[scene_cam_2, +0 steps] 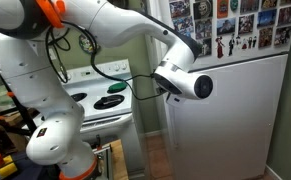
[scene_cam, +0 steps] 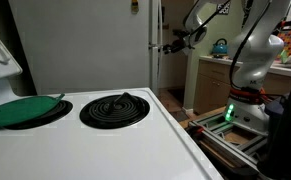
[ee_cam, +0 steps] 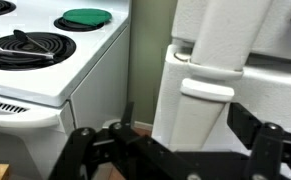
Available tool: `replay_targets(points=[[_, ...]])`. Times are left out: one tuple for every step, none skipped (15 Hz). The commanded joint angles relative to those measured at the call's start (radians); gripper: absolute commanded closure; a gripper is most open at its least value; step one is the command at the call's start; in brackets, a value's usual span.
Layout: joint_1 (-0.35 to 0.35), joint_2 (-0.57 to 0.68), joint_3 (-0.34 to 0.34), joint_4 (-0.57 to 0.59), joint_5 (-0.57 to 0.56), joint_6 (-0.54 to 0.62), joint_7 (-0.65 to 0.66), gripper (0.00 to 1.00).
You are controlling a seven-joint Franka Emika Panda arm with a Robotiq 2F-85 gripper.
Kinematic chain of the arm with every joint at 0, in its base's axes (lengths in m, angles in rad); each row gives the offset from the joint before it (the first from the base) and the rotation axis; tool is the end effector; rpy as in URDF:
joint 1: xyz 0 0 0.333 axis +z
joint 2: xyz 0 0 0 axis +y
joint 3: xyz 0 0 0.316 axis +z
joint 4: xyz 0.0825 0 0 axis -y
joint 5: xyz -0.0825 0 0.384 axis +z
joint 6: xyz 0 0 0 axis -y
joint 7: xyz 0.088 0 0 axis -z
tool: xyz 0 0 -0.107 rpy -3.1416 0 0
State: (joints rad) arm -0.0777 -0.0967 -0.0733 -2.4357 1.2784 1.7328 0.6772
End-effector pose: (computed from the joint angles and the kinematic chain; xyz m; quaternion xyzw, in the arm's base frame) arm 0.4498 0.0201 0.3572 -0.5922 0.5516 0.3718 0.4548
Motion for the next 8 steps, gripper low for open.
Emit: replay_targets(points=[[-0.007, 0.014, -0.002, -0.006, 0.03, -0.032, 0.006, 0.3], [-0.007, 0.017, -0.002, -0.006, 0.033, -0.033, 0.007, 0.39], [-0.007, 0.02, -0.002, -0.005, 0.035, -0.035, 0.007, 0.47], [-0.007, 0.022, -0.002, -0.005, 0.036, -0.034, 0.008, 0.56], [-0.007, 0.024, -0.003, -0.004, 0.042, -0.03, 0.008, 0.62], [-0.007, 0.027, -0.003, -0.003, 0.05, -0.028, 0.009, 0.7], [-0.008, 0.03, -0.004, -0.002, 0.054, -0.022, 0.009, 0.77], [-0.009, 0.031, -0.005, 0.0, 0.056, -0.018, 0.005, 0.83]])
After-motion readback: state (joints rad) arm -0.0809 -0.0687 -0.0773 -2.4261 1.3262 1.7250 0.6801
